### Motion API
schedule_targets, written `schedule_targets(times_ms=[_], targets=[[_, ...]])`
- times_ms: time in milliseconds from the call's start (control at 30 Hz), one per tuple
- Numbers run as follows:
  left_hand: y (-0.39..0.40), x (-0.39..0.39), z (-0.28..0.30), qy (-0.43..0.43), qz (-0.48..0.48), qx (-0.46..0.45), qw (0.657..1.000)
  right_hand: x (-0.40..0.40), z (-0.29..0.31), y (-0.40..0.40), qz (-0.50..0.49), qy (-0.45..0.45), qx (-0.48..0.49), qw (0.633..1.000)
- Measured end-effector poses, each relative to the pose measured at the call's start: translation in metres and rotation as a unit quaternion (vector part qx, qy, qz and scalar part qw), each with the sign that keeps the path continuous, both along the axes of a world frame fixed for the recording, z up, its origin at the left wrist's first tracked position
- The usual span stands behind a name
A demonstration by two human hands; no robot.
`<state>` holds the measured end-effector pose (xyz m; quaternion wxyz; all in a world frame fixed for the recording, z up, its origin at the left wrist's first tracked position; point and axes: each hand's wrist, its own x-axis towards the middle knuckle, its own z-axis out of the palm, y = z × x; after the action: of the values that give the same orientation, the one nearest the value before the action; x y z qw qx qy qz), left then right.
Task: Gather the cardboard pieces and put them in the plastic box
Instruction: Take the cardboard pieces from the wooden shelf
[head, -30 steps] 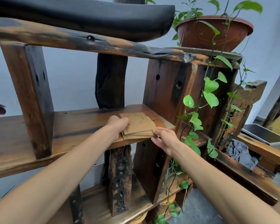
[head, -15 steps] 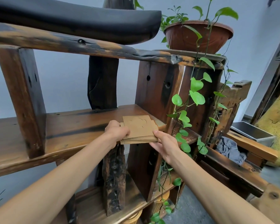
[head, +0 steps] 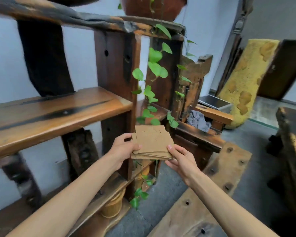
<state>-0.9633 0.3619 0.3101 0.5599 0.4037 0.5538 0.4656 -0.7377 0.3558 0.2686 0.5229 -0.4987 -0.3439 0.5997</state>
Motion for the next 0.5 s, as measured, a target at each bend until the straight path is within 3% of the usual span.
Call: schedule_targets(times_ms=[200, 500], targets=[[-0.030, 0.091, -0.047, 0.014, -0.129, -0.025, 0.991, 0.088, -0.041, -0.086, -0.071, -0.064, -0.038, 0.995], [-0.084, 0.211, -0.074, 0.033, -0.262, -0.046, 0.963, 0.182, -0.062, -0.199, -0.206, -0.062, -0.073, 0.974]])
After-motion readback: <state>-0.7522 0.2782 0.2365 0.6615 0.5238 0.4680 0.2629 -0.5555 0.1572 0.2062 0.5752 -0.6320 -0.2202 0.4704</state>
